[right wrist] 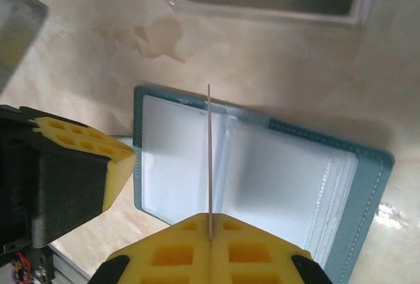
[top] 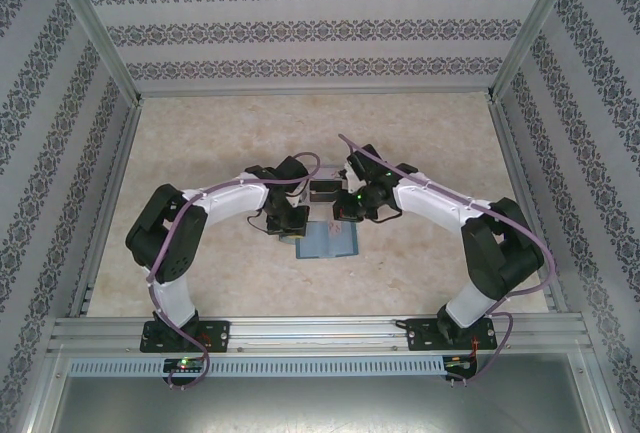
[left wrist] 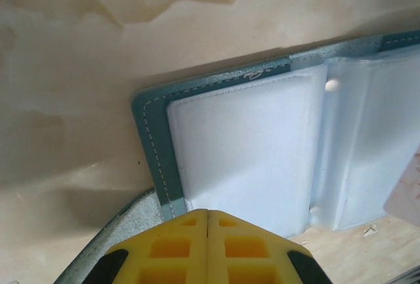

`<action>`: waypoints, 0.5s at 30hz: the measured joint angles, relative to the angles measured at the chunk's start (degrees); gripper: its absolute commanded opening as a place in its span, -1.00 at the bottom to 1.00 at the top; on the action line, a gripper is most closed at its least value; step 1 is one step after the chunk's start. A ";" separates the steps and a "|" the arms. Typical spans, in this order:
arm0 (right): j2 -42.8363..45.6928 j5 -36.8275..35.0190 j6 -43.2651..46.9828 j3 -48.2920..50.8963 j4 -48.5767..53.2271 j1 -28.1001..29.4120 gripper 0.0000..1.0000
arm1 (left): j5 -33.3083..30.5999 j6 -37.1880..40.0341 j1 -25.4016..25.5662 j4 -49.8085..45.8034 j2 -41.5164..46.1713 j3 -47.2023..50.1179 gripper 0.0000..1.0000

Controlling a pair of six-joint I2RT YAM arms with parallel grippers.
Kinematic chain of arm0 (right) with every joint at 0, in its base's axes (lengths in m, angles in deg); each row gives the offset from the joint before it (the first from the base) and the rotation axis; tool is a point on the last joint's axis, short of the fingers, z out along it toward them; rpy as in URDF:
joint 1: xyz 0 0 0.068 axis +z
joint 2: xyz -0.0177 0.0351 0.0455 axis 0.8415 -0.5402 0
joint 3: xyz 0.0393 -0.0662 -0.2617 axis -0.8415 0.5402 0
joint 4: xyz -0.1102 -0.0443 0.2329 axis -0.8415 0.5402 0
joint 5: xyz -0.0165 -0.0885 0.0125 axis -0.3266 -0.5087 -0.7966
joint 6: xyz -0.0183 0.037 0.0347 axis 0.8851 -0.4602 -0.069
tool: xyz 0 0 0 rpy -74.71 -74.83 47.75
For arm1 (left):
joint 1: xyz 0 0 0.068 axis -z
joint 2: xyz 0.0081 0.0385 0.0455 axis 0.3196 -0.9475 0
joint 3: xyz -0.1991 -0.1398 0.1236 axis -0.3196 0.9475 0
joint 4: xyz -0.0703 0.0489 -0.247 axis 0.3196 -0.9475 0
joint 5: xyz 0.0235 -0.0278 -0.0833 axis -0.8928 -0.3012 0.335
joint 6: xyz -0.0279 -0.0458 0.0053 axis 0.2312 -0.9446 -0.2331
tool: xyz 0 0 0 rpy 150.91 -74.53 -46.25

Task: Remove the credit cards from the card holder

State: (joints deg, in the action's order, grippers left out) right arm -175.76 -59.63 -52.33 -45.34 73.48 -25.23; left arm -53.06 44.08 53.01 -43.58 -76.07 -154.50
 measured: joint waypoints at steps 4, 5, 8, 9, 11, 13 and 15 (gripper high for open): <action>0.00 0.66 5.44 -2.91 0.37 -0.52 -0.93 | -0.22 0.00 0.00 0.04 0.42 1.29 -0.97; -0.04 1.07 7.32 -3.69 0.46 -0.83 -0.93 | -0.22 -0.02 0.00 0.04 0.46 1.73 -0.96; -0.31 1.31 13.70 -6.03 1.22 -1.22 -0.93 | -0.20 -0.04 -0.02 0.07 0.55 2.80 -0.97; -0.33 1.55 16.28 -6.71 1.49 -1.25 -0.94 | -0.20 -0.09 -0.04 0.13 0.59 3.06 -0.97; -0.33 2.36 22.12 -8.13 2.36 -1.62 -0.97 | 0.02 -0.26 -0.26 0.31 0.90 3.61 -0.97; -0.44 2.71 28.06 -9.55 3.41 -1.99 -0.98 | 0.17 -0.48 -0.42 0.48 1.33 3.85 -0.96; -1.14 2.80 34.32 -11.65 5.20 -2.32 -0.99 | 0.90 -0.83 -0.61 1.14 1.86 4.02 -0.96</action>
State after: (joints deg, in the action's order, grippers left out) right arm -176.89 -56.83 -18.02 -56.99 78.68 -27.54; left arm -52.17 43.25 52.40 -42.44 -74.21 -150.48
